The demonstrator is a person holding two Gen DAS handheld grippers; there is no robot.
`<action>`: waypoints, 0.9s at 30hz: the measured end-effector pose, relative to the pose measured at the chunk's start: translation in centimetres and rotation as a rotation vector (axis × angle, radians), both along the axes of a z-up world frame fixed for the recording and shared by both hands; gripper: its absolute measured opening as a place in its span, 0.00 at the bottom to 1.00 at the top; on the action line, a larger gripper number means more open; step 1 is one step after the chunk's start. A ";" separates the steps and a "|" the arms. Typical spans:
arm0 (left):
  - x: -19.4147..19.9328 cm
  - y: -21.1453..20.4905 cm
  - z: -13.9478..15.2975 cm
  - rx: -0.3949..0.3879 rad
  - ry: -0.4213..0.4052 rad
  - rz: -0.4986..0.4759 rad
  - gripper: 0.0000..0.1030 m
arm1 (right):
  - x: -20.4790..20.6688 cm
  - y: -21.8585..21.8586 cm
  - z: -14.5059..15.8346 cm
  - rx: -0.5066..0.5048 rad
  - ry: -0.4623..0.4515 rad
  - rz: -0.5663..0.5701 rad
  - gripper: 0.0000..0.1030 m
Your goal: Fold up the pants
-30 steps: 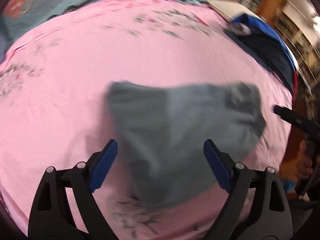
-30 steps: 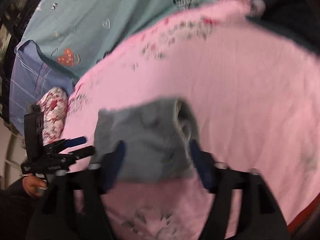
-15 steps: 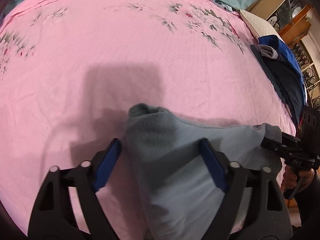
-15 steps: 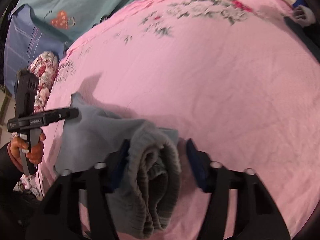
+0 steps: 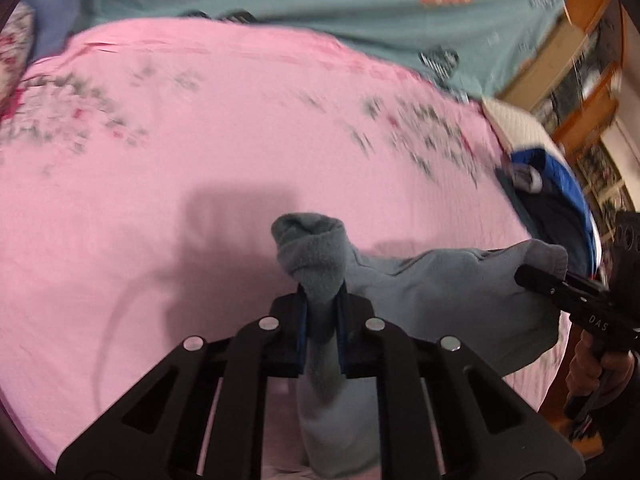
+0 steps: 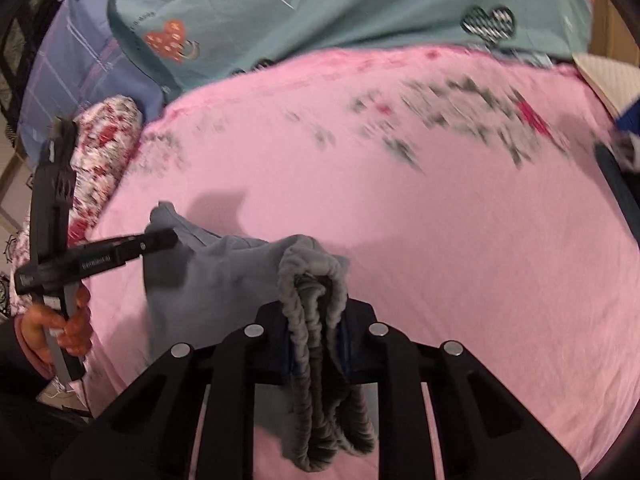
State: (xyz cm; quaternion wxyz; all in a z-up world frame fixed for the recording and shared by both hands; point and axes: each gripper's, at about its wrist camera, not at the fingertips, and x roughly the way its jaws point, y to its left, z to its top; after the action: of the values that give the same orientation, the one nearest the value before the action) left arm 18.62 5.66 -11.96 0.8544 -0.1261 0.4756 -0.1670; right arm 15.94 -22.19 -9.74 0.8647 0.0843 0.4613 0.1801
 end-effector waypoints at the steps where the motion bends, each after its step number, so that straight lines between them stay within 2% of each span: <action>1: 0.3 1.8 0.7 -0.004 -0.017 0.035 0.11 | 1.1 1.4 0.6 0.012 -0.018 0.015 0.18; 5: 2.3 10.1 2.6 0.025 -0.084 0.143 0.11 | 7.6 9.2 1.4 0.083 -0.030 0.081 0.18; 8: 5.1 17.0 2.9 0.086 -0.106 0.191 0.11 | 12.6 16.5 1.1 0.111 -0.023 0.139 0.18; 14: 14.0 29.9 2.0 0.168 -0.058 0.258 0.11 | 23.2 29.9 -1.1 0.108 0.031 0.196 0.18; 18: 18.9 33.7 -0.2 0.212 -0.028 0.267 0.12 | 28.8 34.6 -3.8 0.036 0.074 0.182 0.18; 20: 20.0 33.8 -1.5 0.250 -0.022 0.253 0.22 | 30.3 35.1 -5.6 -0.016 0.106 0.169 0.20; 21: 20.4 33.7 -2.5 0.284 -0.011 0.257 0.38 | 30.8 35.2 -6.5 -0.057 0.126 0.167 0.23; 22: 20.5 33.6 -3.1 0.317 -0.006 0.269 0.45 | 30.9 35.0 -7.0 -0.082 0.135 0.170 0.29; 23: 20.4 33.2 -3.4 0.351 -0.016 0.262 0.45 | 30.8 34.5 -6.8 -0.108 0.128 0.164 0.47; 24: 20.1 32.8 -3.4 0.369 -0.022 0.249 0.51 | 30.5 33.9 -6.1 -0.127 0.111 0.146 0.52; 26: 19.3 32.3 -2.6 0.406 -0.044 0.255 0.66 | 28.8 32.3 -2.9 -0.104 0.024 0.092 0.54; 27: 18.3 31.9 -1.6 0.433 -0.084 0.275 0.81 | 27.7 31.8 -1.6 -0.079 -0.025 0.078 0.54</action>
State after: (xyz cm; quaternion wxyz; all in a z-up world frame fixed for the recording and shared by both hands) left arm 36.88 37.56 -13.58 0.8952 0.0033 0.4428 0.0511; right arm 43.63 9.56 -11.32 0.8653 0.0300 0.4602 0.1963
